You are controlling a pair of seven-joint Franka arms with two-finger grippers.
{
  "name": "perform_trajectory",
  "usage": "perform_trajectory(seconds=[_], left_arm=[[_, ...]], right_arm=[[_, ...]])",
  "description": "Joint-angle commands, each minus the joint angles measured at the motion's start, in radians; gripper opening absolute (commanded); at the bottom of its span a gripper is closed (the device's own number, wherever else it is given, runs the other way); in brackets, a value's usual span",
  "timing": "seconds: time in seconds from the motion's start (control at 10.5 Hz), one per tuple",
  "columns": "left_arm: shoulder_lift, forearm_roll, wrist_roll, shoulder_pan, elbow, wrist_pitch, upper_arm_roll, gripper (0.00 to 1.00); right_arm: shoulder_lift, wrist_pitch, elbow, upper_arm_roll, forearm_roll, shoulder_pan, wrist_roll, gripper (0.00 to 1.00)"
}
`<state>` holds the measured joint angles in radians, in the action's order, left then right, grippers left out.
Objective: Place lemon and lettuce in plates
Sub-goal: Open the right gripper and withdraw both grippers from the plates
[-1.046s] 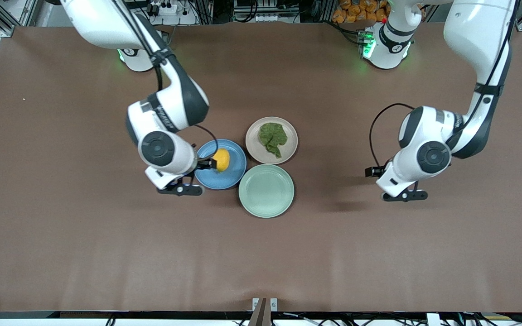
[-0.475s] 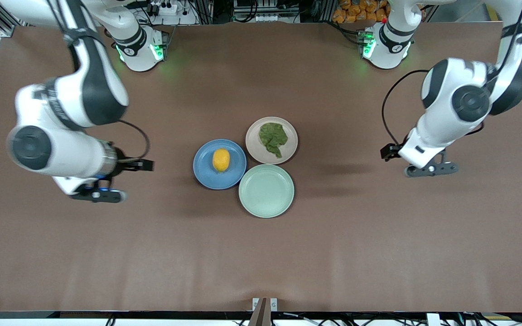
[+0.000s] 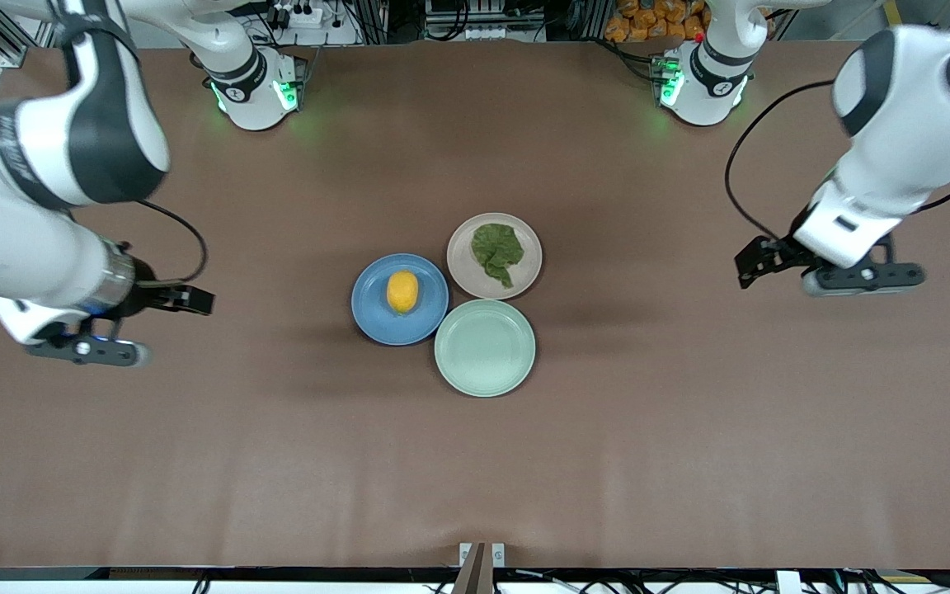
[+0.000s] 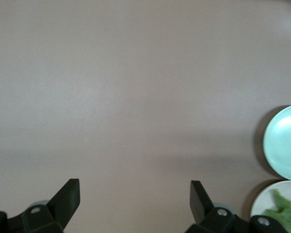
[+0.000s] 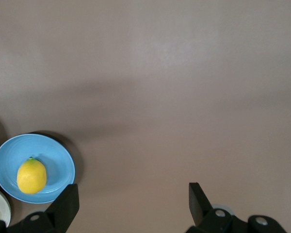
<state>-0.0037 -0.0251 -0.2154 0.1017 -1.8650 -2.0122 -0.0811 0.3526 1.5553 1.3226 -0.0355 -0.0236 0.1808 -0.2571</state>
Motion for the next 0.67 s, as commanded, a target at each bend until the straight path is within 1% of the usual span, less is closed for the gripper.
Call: perform_trajectory(seconds=[0.0,0.19,0.38,0.57], left_arm=[[0.004,-0.036,0.079,0.001,0.107,0.129,0.017,1.0],[0.005,-0.024,0.097,0.004,0.168,0.202,0.015,1.0],[0.016,-0.018,0.12,0.007,0.24,0.272,0.015,1.0],[0.014,-0.016,0.123,0.006,0.28,0.334,0.017,1.0]], right_arm=[[-0.049,-0.044,-0.028,0.012,0.0,-0.058,0.094,1.0],[-0.098,-0.098,-0.028,0.012,0.002,-0.084,0.145,1.0],[-0.113,-0.115,-0.028,0.012,0.004,-0.107,0.148,1.0],[-0.144,-0.18,-0.026,0.014,0.004,-0.125,0.15,1.0]])
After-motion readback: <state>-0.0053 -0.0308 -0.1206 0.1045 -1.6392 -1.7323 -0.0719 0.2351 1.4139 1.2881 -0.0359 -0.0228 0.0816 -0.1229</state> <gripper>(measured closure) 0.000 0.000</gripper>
